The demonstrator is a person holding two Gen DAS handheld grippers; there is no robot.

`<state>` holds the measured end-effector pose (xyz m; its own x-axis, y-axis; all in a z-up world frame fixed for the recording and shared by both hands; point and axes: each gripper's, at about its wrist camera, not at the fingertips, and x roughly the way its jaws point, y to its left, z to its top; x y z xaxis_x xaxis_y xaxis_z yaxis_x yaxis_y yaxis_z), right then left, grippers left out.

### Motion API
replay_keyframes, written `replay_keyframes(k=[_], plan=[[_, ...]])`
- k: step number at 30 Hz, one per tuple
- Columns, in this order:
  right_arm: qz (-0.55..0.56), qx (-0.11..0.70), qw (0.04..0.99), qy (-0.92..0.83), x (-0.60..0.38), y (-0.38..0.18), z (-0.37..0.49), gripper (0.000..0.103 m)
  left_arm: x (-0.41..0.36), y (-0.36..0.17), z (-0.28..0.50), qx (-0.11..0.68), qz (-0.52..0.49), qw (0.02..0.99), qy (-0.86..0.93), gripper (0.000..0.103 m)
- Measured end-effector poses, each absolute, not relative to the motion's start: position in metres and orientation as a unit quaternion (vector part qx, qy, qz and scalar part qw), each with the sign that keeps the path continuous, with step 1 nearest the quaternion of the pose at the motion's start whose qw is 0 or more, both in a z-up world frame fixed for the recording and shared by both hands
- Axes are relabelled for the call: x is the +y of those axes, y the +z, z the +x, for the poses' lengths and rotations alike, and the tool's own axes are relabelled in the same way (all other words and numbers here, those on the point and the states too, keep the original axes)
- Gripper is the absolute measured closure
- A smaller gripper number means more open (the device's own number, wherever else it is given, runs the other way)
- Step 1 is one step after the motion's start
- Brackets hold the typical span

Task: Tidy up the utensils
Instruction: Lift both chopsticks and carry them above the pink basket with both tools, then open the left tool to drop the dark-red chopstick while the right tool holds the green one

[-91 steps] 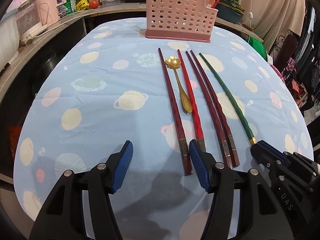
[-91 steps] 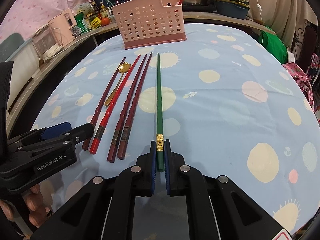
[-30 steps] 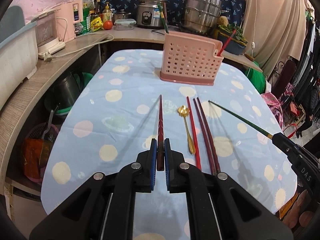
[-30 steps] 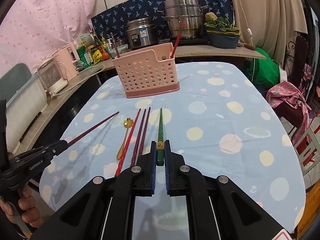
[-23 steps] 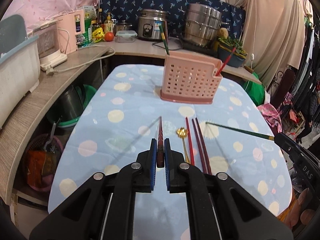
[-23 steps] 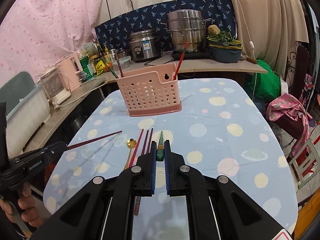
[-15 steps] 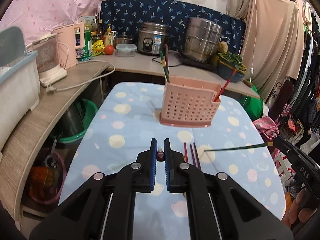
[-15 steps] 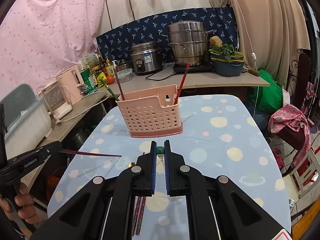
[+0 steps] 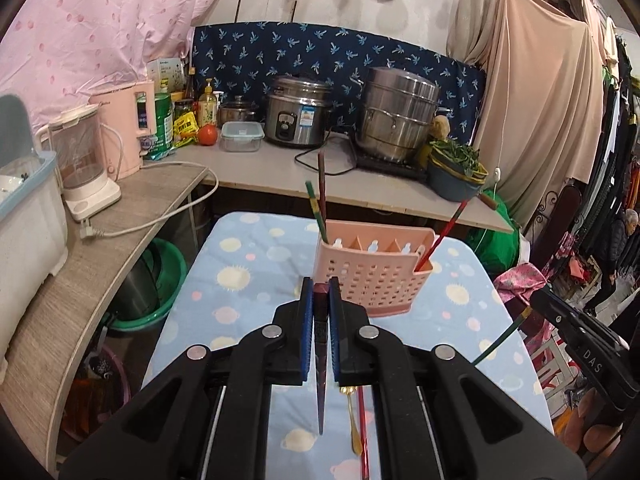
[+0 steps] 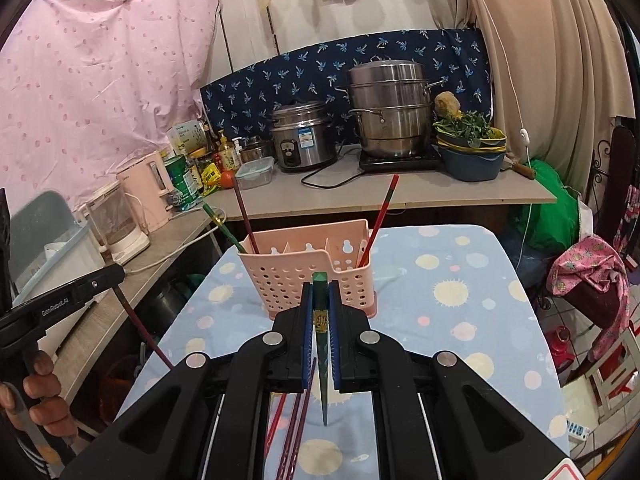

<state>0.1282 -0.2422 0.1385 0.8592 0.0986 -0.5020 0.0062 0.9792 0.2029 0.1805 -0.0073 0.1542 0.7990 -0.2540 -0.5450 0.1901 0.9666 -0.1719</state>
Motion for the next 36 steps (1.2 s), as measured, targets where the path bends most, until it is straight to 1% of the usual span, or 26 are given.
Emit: replay_keyframes(k=[6, 16, 19, 24, 27, 30, 34, 36], plan=[[0.108, 0.242, 0.964, 0.033, -0.249, 0.167, 0.151, 0.096, -0.016, 0.190, 0.197, 0.266, -0.055, 0.954, -0.127, 0.096], [0.127, 0.189, 0.973, 0.033, -0.262, 0.230, 0.215, 0.096, -0.028, 0.264, 0.242, 0.189, -0.061, 0.972, -0.124, 0.096], [0.128, 0.180, 0.975, 0.034, -0.259, 0.236, 0.234, 0.096, -0.034, 0.277, 0.260, 0.167, -0.057, 0.977, -0.116, 0.097], [0.136, 0.180, 0.974, 0.034, -0.258, 0.235, 0.266, 0.096, -0.043, 0.287, 0.288, 0.170, -0.055, 0.978, -0.110, 0.100], [0.136, 0.186, 0.973, 0.035, -0.258, 0.229, 0.271, 0.096, -0.044, 0.285, 0.289, 0.167, -0.048, 0.978, -0.112, 0.100], [0.133, 0.185, 0.973, 0.035, -0.259, 0.223, 0.262, 0.096, -0.041, 0.270, 0.288, 0.181, -0.043, 0.976, -0.116, 0.100], [0.140, 0.184, 0.972, 0.043, -0.264, 0.216, 0.242, 0.096, -0.031, 0.232, 0.290, 0.226, -0.039, 0.967, -0.113, 0.099], [0.137, 0.183, 0.972, 0.048, -0.263, 0.215, 0.230, 0.096, -0.024, 0.204, 0.290, 0.256, -0.035, 0.960, -0.107, 0.099]])
